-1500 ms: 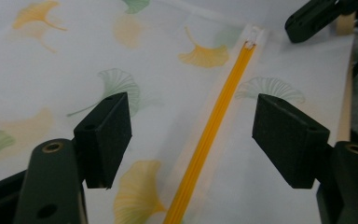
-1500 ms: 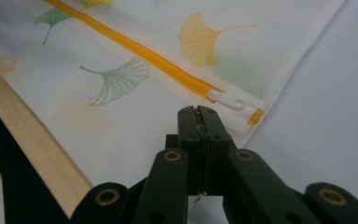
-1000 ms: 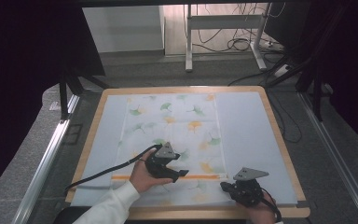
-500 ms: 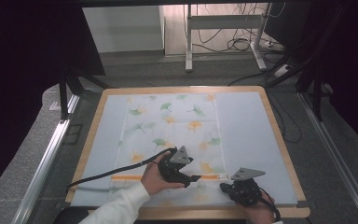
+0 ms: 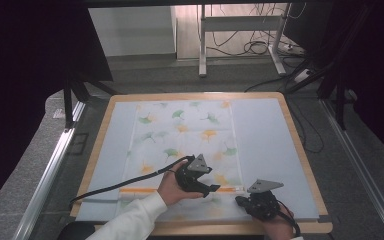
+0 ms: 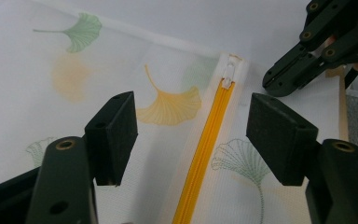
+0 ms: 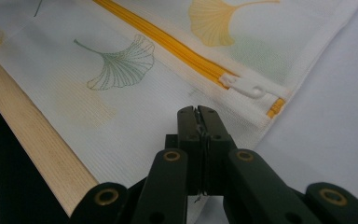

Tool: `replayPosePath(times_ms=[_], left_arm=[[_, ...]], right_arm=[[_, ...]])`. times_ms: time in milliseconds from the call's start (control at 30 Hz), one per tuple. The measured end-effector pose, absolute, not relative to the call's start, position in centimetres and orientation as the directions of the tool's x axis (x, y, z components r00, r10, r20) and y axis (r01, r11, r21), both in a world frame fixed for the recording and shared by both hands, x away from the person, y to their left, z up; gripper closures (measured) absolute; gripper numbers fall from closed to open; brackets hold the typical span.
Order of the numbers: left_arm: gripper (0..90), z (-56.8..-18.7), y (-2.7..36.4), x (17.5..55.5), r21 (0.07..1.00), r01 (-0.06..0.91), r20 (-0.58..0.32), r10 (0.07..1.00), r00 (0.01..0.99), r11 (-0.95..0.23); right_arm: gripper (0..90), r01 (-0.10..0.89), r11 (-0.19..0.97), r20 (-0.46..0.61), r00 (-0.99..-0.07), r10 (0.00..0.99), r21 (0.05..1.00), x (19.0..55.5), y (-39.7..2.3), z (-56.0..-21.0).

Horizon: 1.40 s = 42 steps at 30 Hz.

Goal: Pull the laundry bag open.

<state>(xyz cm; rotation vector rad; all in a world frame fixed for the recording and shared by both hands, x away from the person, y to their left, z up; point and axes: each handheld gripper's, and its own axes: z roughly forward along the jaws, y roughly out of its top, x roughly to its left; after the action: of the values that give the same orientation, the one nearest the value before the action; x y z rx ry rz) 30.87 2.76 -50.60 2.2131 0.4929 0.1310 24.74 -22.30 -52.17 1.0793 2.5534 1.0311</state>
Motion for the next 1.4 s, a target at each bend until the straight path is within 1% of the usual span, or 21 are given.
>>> replayPosePath(times_ms=[200,267,367,567,633,900,1000,1067,1133,1200,1233,1400], left_arm=[[34.5,-50.9,2.5,31.2,0.756,0.315,-0.083,0.393,0.916,-0.574],[34.2,-50.8,2.0,31.1,0.737,0.274,-0.03,0.376,0.926,-0.617],[34.1,-50.5,1.0,31.1,0.748,0.273,-0.059,0.349,0.935,-0.605],[36.7,-50.5,-0.7,31.1,0.745,0.243,-0.025,0.337,0.941,-0.622],[37.6,-50.6,-0.9,31.2,0.748,0.256,-0.04,0.343,0.938,-0.613],[39.3,-51.1,-1.2,31.9,0.741,0.278,-0.053,0.36,0.932,-0.611],[39.1,-51.1,-1.9,31.8,0.721,0.246,-0.011,0.344,0.939,-0.648],[39.0,-51.0,-2.6,31.6,0.731,0.249,-0.033,0.33,0.943,-0.636],[39.2,-50.9,-3.1,31.7,0.722,0.232,-0.022,0.314,0.949,-0.651],[40.9,-50.8,-3.5,31.8,0.73,0.238,-0.037,0.311,0.95,-0.64],[41.1,-50.9,-3.6,31.8,0.742,0.255,-0.059,0.318,0.946,-0.62],[41.7,-51.0,-3.6,32.3,0.73,0.266,-0.062,0.327,0.943,-0.629]], right_arm=[[88.0,0.562,0.492,0.099,-0.719,0.688,0.665,24.8,-22.4,-52.2],[88.0,0.562,0.492,0.099,-0.719,0.687,0.665,24.8,-22.4,-52.2],[87.9,0.564,0.49,0.102,-0.719,0.688,0.665,24.8,-22.4,-52.2],[88.0,0.563,0.491,0.101,-0.719,0.688,0.665,24.7,-22.4,-52.2],[88.0,0.563,0.493,0.102,-0.721,0.686,0.664,24.8,-22.4,-52.2],[88.0,0.563,0.493,0.103,-0.721,0.685,0.664,24.8,-22.4,-52.2],[88.0,0.563,0.493,0.103,-0.721,0.685,0.663,24.8,-22.4,-52.2],[88.0,0.563,0.493,0.103,-0.721,0.685,0.664,24.8,-22.4,-52.2],[88.0,0.563,0.493,0.103,-0.721,0.686,0.664,24.8,-22.4,-52.2],[88.1,0.562,0.493,0.103,-0.722,0.684,0.664,24.8,-22.4,-52.2],[88.1,0.562,0.493,0.103,-0.722,0.684,0.664,24.8,-22.4,-52.2],[88.1,0.563,0.494,0.105,-0.723,0.682,0.663,24.8,-22.5,-52.2]])
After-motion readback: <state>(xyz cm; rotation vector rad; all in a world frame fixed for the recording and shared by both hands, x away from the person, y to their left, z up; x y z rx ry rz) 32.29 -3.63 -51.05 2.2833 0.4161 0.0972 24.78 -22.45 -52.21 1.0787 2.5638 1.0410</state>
